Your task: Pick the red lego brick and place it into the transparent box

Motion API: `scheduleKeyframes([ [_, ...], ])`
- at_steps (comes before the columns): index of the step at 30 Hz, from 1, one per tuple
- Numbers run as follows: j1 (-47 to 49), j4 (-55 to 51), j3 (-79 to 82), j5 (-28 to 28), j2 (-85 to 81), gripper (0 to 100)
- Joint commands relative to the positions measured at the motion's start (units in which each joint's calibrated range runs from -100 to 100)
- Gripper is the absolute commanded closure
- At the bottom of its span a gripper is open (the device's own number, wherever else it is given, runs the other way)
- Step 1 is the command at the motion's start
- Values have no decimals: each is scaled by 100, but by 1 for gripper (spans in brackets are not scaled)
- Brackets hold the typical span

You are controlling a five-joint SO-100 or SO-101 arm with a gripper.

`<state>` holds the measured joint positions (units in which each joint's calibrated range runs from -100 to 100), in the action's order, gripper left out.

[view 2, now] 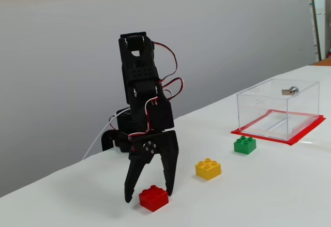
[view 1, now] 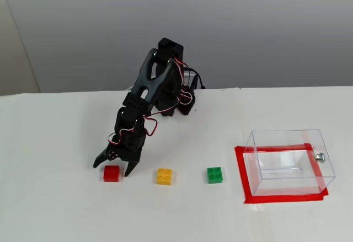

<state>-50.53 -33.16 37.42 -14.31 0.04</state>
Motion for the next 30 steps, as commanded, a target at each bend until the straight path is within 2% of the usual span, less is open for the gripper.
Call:
scheduleKeyframes([
  [1,-37,70,-198,12,17,62],
  [17,-59,70,-198,12,34,62],
  [24,-59,70,-198,12,42,82],
  [30,-59,70,-198,12,25,87],
])
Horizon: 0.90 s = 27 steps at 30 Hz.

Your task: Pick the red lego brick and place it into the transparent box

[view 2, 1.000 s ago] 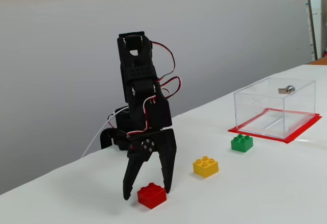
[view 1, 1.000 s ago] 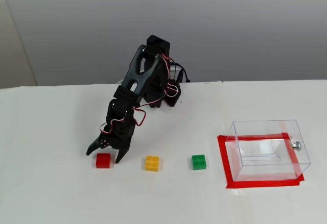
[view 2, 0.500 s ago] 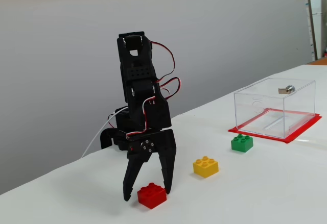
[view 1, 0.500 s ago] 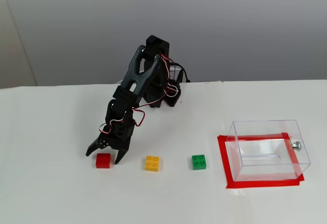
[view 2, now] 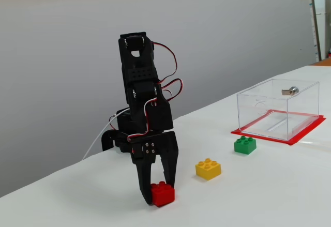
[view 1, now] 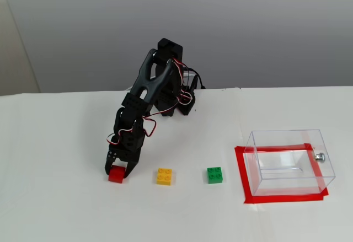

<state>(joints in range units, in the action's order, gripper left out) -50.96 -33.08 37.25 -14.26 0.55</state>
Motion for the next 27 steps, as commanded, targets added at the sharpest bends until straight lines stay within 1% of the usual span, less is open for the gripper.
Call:
scheduleKeyframes([
  [1,-17,61,-180,7,-25,87],
  [10,-24,-17,-397,28,-195,87],
  [19,153,-34,-813,612,-993,87],
  [23,368,-618,-1238,821,-1468,87],
  [27,671,-1627,-1916,1025,-1790,87],
])
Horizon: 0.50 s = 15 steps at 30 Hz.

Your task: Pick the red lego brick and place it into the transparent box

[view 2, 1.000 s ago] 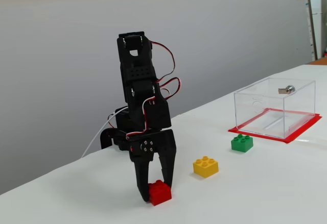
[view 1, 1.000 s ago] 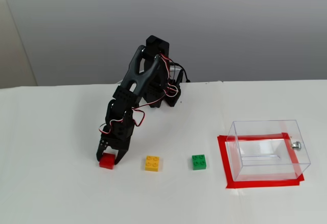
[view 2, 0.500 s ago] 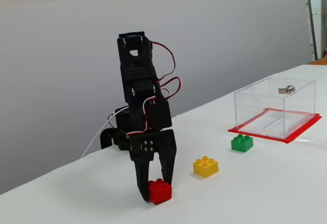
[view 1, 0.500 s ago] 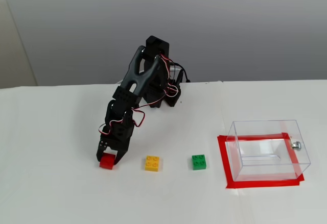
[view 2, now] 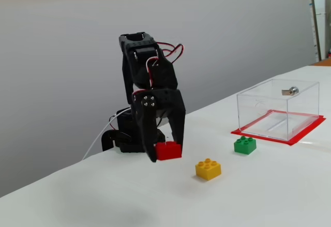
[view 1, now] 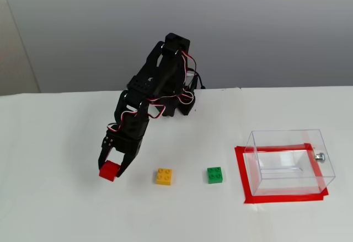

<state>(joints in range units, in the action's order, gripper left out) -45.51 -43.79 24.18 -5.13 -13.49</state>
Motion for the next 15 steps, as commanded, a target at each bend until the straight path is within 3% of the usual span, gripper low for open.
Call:
scheduleKeyframes([
  [1,193,-765,-800,174,-403,87],
  [15,1287,-2619,-3051,915,-437,87],
])
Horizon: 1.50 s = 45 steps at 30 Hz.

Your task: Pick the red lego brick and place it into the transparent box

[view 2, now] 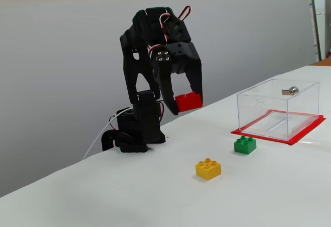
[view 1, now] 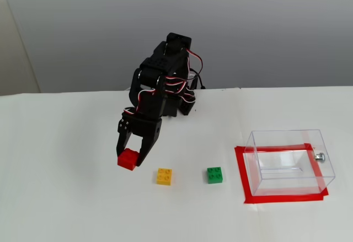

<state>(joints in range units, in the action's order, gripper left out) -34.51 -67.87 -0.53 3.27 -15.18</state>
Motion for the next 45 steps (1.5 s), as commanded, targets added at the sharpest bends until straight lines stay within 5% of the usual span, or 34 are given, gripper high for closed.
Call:
scheduleKeyframes([
  [1,283,-272,-707,95,-268,87],
  [27,4401,-1020,-1421,64,-285,87],
  [45,7447,-594,-1186,59,-183,87],
])
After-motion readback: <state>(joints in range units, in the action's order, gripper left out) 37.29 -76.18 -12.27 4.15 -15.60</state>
